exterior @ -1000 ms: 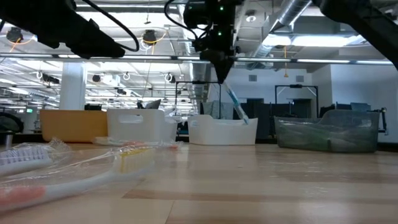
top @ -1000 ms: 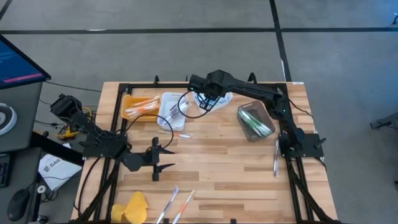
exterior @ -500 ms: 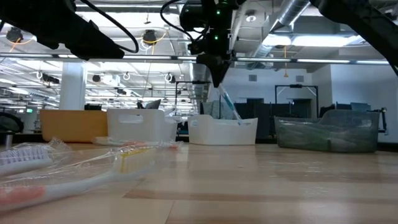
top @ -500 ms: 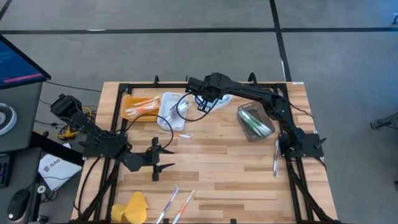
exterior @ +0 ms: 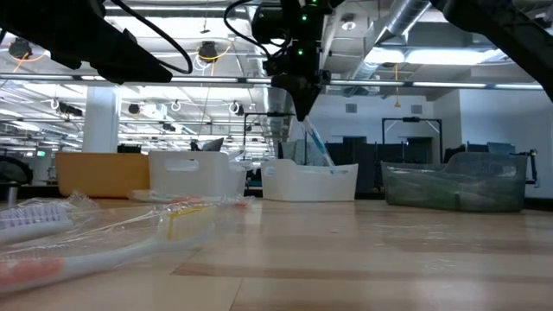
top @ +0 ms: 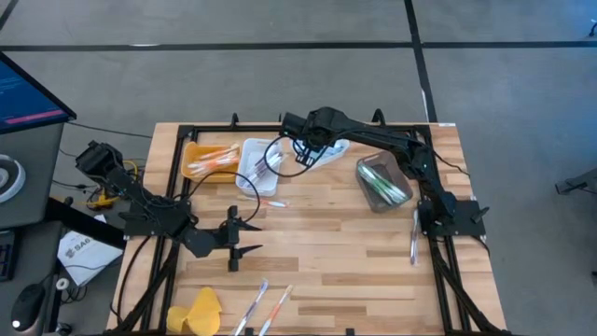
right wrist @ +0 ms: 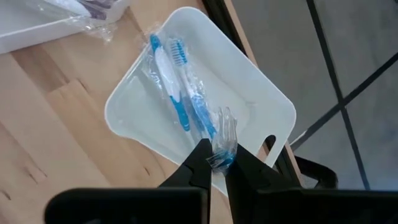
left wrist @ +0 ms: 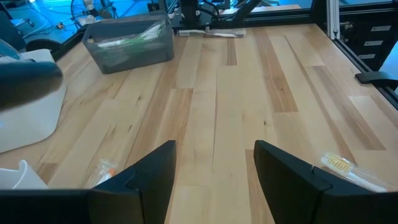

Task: Pick & Place Toothbrushes
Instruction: Put the blue toothbrush into the right white bin

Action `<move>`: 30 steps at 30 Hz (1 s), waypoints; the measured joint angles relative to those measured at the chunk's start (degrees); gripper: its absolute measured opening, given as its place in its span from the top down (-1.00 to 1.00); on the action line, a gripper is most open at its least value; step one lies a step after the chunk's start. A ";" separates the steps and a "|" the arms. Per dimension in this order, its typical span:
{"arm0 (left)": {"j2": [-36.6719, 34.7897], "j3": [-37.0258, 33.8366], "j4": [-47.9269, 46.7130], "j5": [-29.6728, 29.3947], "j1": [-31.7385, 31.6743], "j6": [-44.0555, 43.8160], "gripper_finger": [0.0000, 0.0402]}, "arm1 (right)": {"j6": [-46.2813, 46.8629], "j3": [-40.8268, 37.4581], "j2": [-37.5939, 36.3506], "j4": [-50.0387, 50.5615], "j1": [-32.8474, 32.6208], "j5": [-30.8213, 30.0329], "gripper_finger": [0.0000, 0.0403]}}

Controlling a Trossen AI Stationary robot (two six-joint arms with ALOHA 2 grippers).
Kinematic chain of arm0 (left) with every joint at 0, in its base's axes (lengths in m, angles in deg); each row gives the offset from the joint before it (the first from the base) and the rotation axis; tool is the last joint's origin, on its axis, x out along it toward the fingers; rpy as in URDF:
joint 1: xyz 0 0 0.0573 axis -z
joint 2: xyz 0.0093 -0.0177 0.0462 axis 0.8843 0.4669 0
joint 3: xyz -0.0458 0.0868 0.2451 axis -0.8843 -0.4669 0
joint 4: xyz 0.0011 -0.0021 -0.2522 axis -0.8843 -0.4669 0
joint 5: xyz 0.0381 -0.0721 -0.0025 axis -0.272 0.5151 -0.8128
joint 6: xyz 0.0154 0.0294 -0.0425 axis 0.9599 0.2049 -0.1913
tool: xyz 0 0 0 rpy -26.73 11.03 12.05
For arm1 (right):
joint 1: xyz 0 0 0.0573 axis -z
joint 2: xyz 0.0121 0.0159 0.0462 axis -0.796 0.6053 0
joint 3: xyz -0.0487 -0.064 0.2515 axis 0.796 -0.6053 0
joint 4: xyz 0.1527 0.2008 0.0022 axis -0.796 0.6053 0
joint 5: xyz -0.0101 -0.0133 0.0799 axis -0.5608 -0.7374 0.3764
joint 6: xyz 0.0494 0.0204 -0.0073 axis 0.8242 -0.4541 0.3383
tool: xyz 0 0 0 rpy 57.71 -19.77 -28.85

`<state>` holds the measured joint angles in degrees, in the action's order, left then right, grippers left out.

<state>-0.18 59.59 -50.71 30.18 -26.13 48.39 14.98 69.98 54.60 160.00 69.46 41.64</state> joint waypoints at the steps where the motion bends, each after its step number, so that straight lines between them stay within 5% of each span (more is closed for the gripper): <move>1: 0.00 0.00 0.00 0.00 0.00 -0.04 -0.04 | -0.02 0.00 0.00 0.00 -0.01 0.00 0.93; 21: 0.00 0.00 -0.59 0.00 0.00 -0.06 -0.04 | -1.97 0.02 8.41 1.53 0.90 -1.75 0.88; 30: 0.00 0.00 -1.07 0.00 0.00 -0.14 -0.04 | -2.56 0.00 8.41 1.48 0.02 -1.26 0.59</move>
<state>-0.18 59.59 -51.78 30.18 -26.13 48.25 12.42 69.98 63.02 161.47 69.48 40.38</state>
